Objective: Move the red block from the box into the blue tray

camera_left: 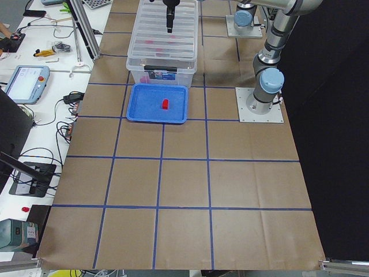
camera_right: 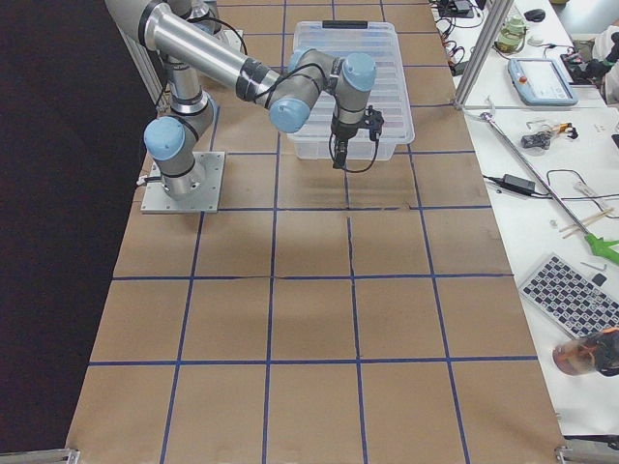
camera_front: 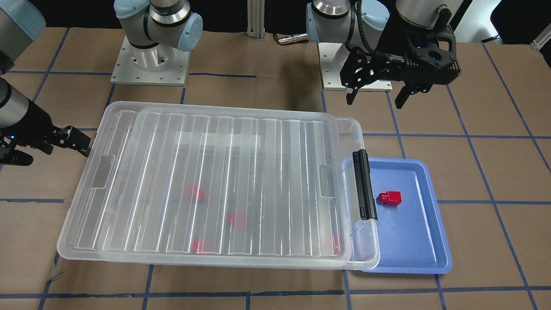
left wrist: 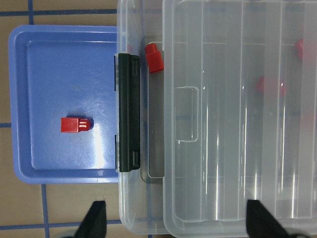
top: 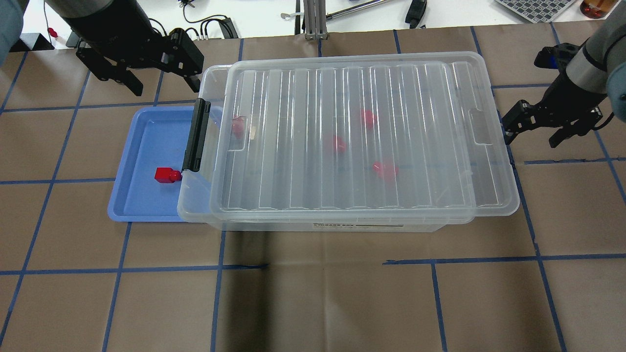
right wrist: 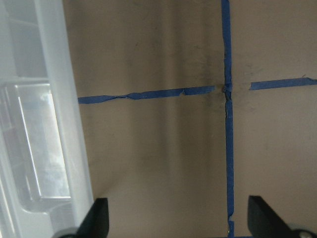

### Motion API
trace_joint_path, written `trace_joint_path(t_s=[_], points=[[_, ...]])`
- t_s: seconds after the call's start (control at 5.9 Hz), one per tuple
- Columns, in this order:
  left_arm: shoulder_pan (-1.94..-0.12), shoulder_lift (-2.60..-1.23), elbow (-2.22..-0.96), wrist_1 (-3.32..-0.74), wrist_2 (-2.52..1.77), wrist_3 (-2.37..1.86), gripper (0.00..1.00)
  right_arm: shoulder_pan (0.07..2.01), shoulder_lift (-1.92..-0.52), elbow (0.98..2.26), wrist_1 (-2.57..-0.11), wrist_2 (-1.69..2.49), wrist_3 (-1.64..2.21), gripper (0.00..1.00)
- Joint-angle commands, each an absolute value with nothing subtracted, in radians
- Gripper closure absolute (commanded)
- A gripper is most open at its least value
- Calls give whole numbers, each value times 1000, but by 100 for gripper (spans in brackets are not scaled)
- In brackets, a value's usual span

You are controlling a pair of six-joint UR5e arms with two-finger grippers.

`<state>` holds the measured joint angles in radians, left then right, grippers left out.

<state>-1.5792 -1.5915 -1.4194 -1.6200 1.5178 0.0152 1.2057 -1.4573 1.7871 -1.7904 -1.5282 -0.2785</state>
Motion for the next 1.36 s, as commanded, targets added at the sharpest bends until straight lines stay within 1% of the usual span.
trace_joint_path(t_s=[0.0, 0.34, 0.68, 1.02, 1.19], points=[[-1572, -1586, -1419, -1600, 1519, 34, 1, 1242, -1457, 1787, -1786, -1523, -252, 0], [-1565, -1586, -1417, -1598, 1514, 32, 1, 1267, -1459, 1784, -1787, -1525, -229, 0], [-1562, -1586, -1420, -1600, 1512, 32, 1, 1267, -1483, 1754, -1789, -1537, -230, 0], [-1563, -1588, -1420, -1600, 1513, 32, 1, 1269, -1509, 1660, -1770, -1563, -239, 0], [-1563, -1588, -1420, -1600, 1516, 31, 1, 1294, -1519, 1605, -1684, -1562, -215, 0]])
